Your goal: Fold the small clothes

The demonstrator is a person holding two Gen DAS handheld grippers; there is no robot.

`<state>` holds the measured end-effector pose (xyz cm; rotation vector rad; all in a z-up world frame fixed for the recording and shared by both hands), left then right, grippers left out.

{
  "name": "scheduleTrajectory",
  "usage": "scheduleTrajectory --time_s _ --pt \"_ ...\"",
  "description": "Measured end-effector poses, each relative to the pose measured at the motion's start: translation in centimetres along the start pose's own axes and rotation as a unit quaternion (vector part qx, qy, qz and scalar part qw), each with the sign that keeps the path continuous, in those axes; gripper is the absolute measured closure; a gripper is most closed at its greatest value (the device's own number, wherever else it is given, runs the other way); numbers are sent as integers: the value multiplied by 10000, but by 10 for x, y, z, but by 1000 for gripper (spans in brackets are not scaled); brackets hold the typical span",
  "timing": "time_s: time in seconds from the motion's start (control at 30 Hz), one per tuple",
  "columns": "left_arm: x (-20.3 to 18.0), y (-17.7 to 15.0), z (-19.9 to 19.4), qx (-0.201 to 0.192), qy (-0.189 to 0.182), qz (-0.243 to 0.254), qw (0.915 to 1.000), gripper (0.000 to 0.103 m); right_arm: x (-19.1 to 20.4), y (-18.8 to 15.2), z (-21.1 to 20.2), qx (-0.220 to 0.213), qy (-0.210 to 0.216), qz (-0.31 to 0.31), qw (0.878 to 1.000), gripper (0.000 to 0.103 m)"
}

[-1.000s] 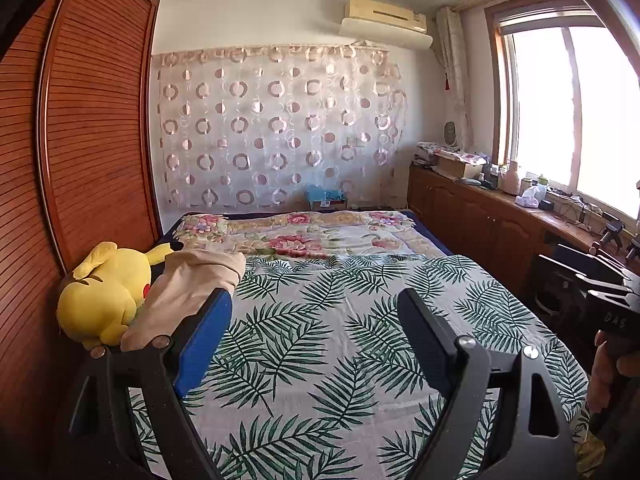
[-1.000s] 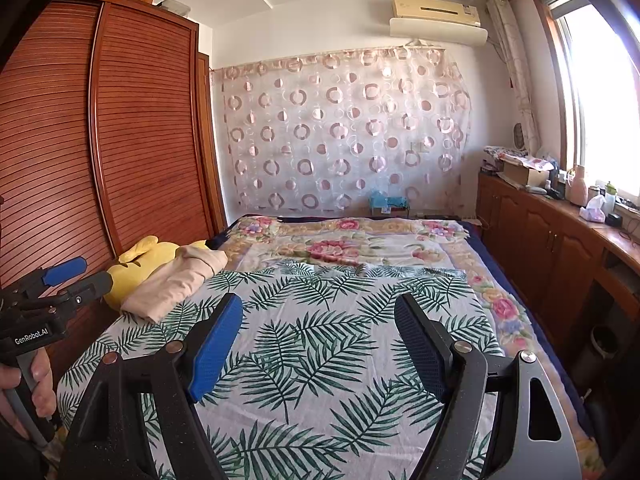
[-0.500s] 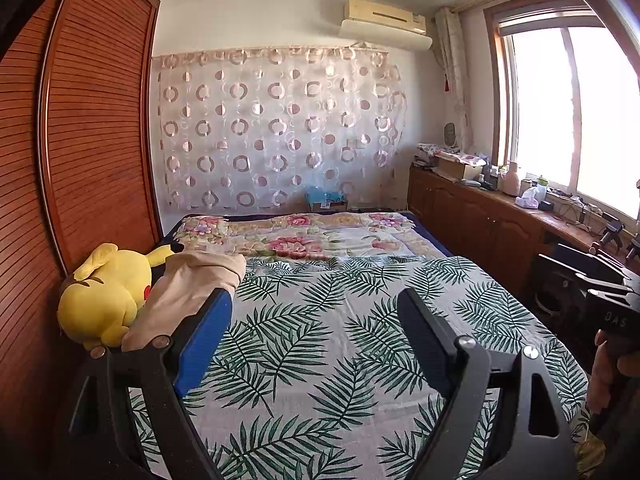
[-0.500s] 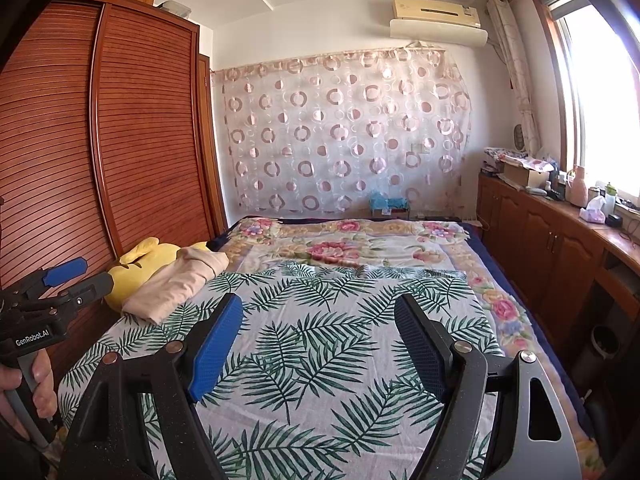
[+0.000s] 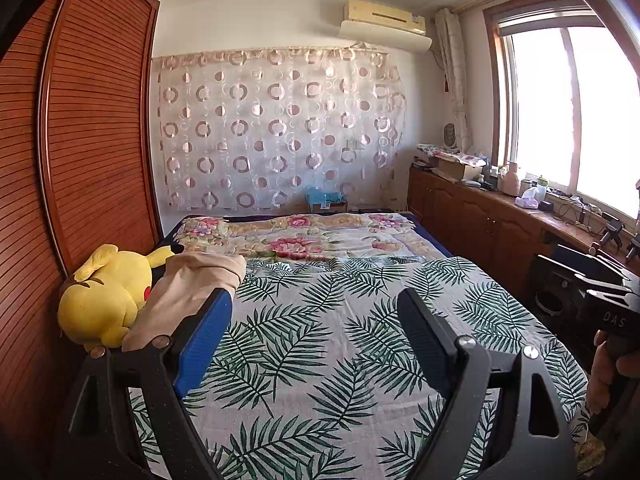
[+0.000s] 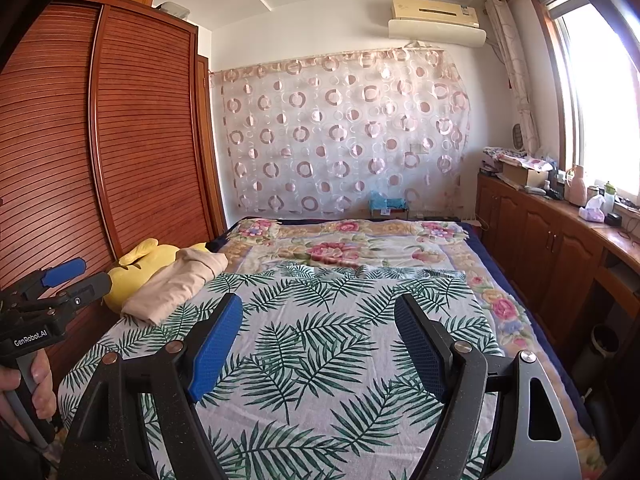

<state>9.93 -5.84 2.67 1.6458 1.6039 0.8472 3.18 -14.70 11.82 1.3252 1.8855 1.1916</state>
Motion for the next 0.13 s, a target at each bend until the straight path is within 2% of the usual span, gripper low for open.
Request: scheduleTrajectory --time_s 0.13 --pt "0 0 0 -8 9 5 10000 18 0 0 0 7 3 -4 10000 23"
Point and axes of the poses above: each gripper's, at about its wrist camera, not at the fingertips, and z roughly the way its jaws point, x to its left, y to its top, the point moved 8 cm from there along z, roughly the way its jaws point, and after that the axes turned 11 degrees about x, right-handed, at the moved point
